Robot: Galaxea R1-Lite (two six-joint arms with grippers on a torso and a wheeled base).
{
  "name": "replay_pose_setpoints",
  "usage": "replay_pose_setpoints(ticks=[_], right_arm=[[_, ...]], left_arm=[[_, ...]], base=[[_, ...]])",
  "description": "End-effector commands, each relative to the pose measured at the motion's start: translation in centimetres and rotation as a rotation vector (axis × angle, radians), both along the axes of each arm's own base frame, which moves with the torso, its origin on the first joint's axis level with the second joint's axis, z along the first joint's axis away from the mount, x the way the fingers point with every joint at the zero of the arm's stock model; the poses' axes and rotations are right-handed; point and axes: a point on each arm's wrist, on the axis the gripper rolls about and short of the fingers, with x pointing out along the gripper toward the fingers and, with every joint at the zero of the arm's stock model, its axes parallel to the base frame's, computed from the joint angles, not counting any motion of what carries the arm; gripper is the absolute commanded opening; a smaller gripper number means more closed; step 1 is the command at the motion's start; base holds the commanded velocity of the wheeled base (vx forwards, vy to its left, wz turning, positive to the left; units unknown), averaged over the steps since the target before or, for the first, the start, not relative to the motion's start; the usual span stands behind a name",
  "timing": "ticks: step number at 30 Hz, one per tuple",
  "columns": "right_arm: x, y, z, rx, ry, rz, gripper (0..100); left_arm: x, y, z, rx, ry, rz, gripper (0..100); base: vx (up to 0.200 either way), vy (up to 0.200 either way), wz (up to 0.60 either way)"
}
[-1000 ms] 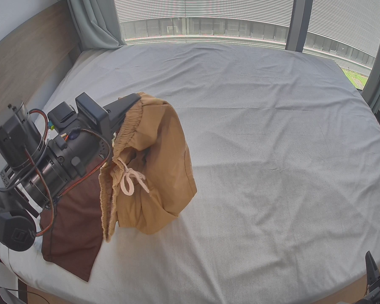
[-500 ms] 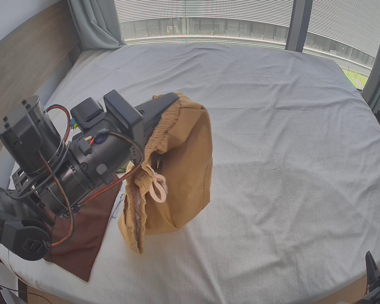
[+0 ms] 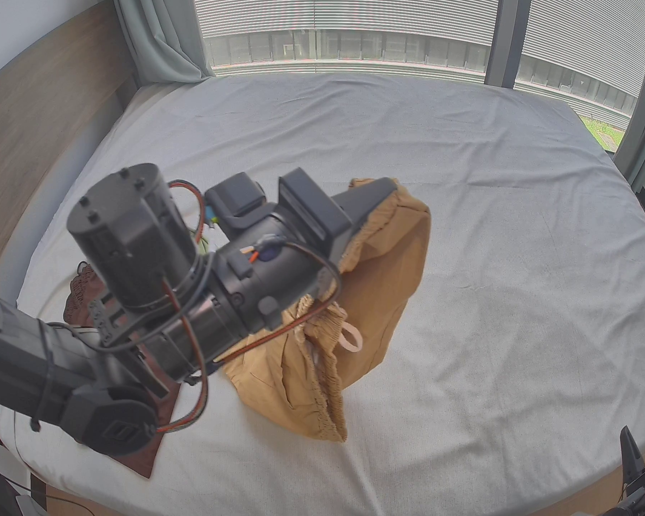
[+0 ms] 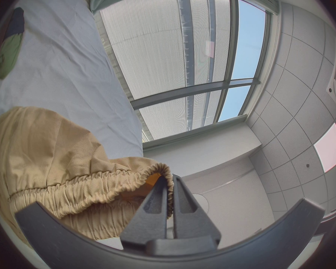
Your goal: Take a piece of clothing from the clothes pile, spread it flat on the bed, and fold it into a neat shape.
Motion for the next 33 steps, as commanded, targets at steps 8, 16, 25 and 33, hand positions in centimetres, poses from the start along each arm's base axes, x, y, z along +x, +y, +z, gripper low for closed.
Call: replay_pose_setpoints(ticks=[8,16,25,33], right_arm=[[0.0,0.0,-0.4,-0.001,-0.001,0.000,100],[0.0,0.0,-0.4,-0.001,-0.001,0.000,100],[0.0,0.0,-0.4,-0.001,-0.001,0.000,100],[0.0,0.0,-0.4,-0.001,-0.001,0.000,100]], left_arm=[[0.6,-6.9,-4.0,0.034,0.034,-0.123,0],[-1.1,-10.4,-1.7,-0.081,-0.045,-0.213,0],[-3.4,-10.0,4.1,-0.234,-0.099,-0.272,0],[-3.5,-4.3,7.9,-0.250,-0.040,-0.216,0]], base=[[0.000,0.000,0.00],[0.000,0.000,0.00],[0.000,0.000,0.00],[0.000,0.000,0.00]])
